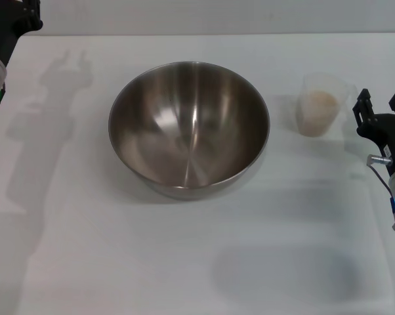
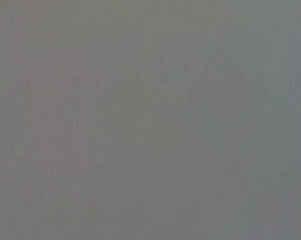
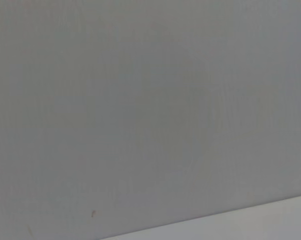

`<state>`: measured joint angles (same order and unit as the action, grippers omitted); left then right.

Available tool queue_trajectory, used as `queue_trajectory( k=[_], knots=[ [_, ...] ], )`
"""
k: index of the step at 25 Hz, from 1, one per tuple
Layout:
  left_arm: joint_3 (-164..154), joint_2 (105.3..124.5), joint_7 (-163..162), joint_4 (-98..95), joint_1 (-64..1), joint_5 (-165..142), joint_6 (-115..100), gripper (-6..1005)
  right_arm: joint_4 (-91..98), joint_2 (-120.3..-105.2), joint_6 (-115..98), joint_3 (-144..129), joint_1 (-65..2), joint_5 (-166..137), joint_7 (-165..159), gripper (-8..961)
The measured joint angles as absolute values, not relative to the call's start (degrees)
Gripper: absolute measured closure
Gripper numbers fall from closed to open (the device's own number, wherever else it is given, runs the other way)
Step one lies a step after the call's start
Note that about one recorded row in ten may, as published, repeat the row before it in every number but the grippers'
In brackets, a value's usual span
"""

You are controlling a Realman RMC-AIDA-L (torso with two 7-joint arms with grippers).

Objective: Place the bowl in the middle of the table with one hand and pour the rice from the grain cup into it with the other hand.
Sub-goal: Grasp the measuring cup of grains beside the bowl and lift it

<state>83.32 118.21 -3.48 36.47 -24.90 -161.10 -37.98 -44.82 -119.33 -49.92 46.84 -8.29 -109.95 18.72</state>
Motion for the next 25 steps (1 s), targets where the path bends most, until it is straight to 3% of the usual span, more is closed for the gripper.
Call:
queue_trajectory(
  k=[25],
  knots=[
    [83.4,118.28,-3.4,37.3,-25.0,-161.1,-39.2,707,-41.9,-119.20,-46.5,46.8,-10.4,-109.9,16.6,375]
  ],
)
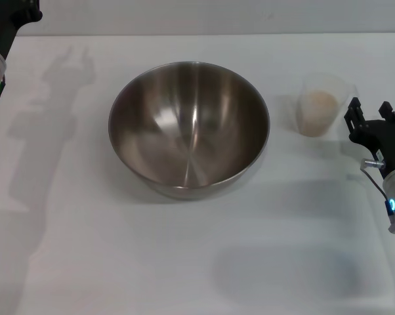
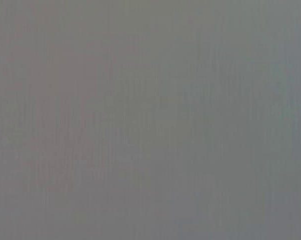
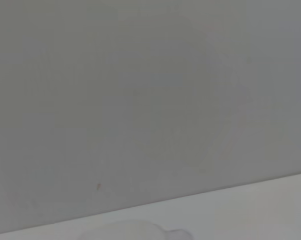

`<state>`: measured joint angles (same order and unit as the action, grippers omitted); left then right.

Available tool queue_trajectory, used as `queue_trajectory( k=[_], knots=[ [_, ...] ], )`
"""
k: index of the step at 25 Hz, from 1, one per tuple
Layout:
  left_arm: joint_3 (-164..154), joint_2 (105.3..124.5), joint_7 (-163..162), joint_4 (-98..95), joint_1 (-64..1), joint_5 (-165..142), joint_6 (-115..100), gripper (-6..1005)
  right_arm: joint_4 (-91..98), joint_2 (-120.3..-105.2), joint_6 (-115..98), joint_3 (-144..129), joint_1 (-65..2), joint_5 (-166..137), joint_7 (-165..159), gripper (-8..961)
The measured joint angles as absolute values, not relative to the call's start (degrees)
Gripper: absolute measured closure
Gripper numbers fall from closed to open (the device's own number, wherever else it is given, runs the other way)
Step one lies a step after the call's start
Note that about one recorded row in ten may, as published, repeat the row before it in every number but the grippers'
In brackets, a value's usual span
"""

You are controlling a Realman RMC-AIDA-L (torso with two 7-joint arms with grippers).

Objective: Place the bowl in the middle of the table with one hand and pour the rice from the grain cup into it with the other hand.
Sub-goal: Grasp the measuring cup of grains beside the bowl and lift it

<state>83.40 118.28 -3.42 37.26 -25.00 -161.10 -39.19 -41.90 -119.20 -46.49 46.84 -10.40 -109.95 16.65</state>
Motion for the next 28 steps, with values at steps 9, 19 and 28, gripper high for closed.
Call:
queue_trajectory(
  k=[9,19,28],
  knots=[
    [83.3,118.39,-2.6,37.9,-24.5,-161.1,-39.5,708,-40.7,-119.18,-45.1,47.1,-11.9,-109.9,16.5,375],
    [83.1,118.39,-2.6,38.0,-24.3,-161.1,-40.3,708,-40.1,-119.10,-44.4,47.6,-13.1,-110.0,16.4,375],
    [83.2,118.40,-2.6,38.0,-24.5,-161.1,-40.7,708,-36.9,-119.07,-44.0,48.1,-15.5,-110.0,13.6,375]
  ],
)
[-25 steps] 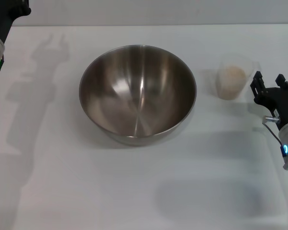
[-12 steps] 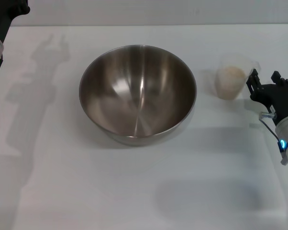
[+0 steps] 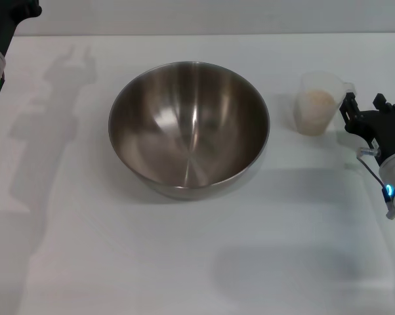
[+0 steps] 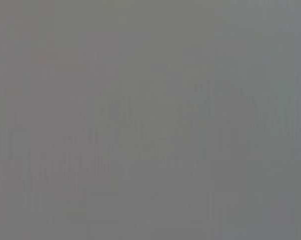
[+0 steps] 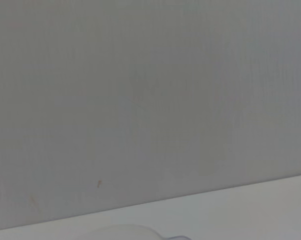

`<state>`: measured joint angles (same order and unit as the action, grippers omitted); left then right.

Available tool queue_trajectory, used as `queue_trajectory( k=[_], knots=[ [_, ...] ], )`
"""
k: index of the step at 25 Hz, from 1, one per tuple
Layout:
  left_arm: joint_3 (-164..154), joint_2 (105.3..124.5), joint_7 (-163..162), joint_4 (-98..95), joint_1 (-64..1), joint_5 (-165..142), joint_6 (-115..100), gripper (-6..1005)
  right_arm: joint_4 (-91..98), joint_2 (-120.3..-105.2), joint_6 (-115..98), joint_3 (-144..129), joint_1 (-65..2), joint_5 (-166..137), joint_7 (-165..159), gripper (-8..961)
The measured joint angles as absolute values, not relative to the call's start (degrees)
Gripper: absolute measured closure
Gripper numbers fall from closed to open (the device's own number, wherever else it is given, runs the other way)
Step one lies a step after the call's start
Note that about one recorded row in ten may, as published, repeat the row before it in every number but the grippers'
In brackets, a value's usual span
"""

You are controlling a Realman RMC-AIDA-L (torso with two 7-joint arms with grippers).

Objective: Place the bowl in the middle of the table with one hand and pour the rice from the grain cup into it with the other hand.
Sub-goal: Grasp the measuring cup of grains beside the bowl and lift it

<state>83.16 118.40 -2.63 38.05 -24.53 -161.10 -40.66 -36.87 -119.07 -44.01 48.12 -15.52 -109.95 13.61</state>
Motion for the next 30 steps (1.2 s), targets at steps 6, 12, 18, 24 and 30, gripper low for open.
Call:
queue_trajectory(
  k=[6,12,18,24,30],
  knots=[
    [83.3,118.48,-2.6,38.1,-24.9,-161.1,-40.7,708,-36.0,-119.07,-44.0,48.3,-16.8,-110.0,13.2,375],
    [83.3,118.48,-2.6,38.0,-25.5,-161.1,-40.9,708,-35.9,-119.00,-44.7,48.0,-17.2,-110.6,12.9,375],
    [83.3,118.47,-2.6,38.0,-25.6,-161.1,-40.9,708,-35.9,-119.05,-46.6,47.5,-16.8,-110.7,13.1,486],
    [83.4,118.47,-2.6,38.0,-25.6,-161.1,-41.2,707,-35.2,-119.02,-45.9,47.5,-17.4,-110.8,13.0,791],
    [83.4,118.47,-2.6,38.1,-25.2,-161.1,-42.3,707,-35.0,-119.07,-46.0,47.0,-17.4,-110.8,12.9,883]
  ],
)
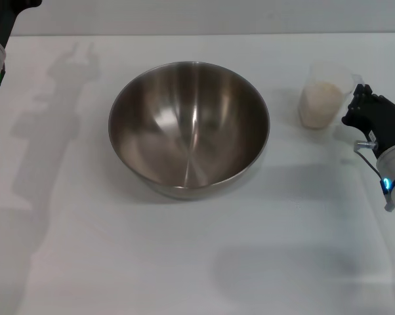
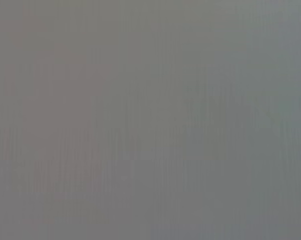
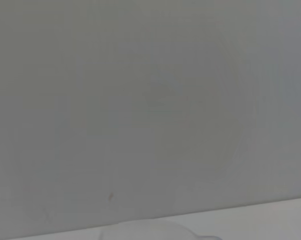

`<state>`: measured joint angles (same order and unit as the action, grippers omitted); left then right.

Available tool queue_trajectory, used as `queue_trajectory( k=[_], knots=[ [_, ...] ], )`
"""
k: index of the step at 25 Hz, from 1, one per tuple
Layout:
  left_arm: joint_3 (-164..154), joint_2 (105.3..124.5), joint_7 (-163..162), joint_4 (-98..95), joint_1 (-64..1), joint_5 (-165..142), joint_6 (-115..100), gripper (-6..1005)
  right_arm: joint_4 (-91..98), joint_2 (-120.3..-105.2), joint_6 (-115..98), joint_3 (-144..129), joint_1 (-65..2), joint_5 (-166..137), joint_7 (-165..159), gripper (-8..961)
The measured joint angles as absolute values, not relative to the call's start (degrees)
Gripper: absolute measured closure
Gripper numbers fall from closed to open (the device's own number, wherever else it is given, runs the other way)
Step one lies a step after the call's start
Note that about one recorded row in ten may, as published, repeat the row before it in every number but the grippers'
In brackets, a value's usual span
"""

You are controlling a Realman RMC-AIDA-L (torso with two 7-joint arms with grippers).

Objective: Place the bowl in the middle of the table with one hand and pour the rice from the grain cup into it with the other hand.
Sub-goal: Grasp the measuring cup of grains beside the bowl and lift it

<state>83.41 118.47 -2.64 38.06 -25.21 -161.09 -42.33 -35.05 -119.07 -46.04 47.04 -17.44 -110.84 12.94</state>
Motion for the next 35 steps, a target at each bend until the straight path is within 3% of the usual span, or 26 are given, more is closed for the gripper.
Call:
queue_trajectory(
  k=[7,16,24,35],
  knots=[
    [83.4,118.48,-2.6,38.0,-25.1,-161.1,-42.4,707,-34.7,-119.12,-46.3,46.0,-17.9,-110.8,12.9,949],
    [83.4,118.39,-2.6,38.0,-25.0,-161.1,-43.2,707,-35.0,-118.92,-46.5,46.1,-17.8,-112.5,11.3,948],
    [83.4,118.38,-2.6,38.1,-25.0,-161.1,-43.8,708,-37.1,-117.75,-44.2,46.8,-17.9,-114.9,8.1,949],
    [83.4,118.37,-2.6,38.1,-25.0,-161.1,-43.9,708,-37.6,-118.13,-45.3,48.1,-17.5,-121.3,8.3,948]
  ],
)
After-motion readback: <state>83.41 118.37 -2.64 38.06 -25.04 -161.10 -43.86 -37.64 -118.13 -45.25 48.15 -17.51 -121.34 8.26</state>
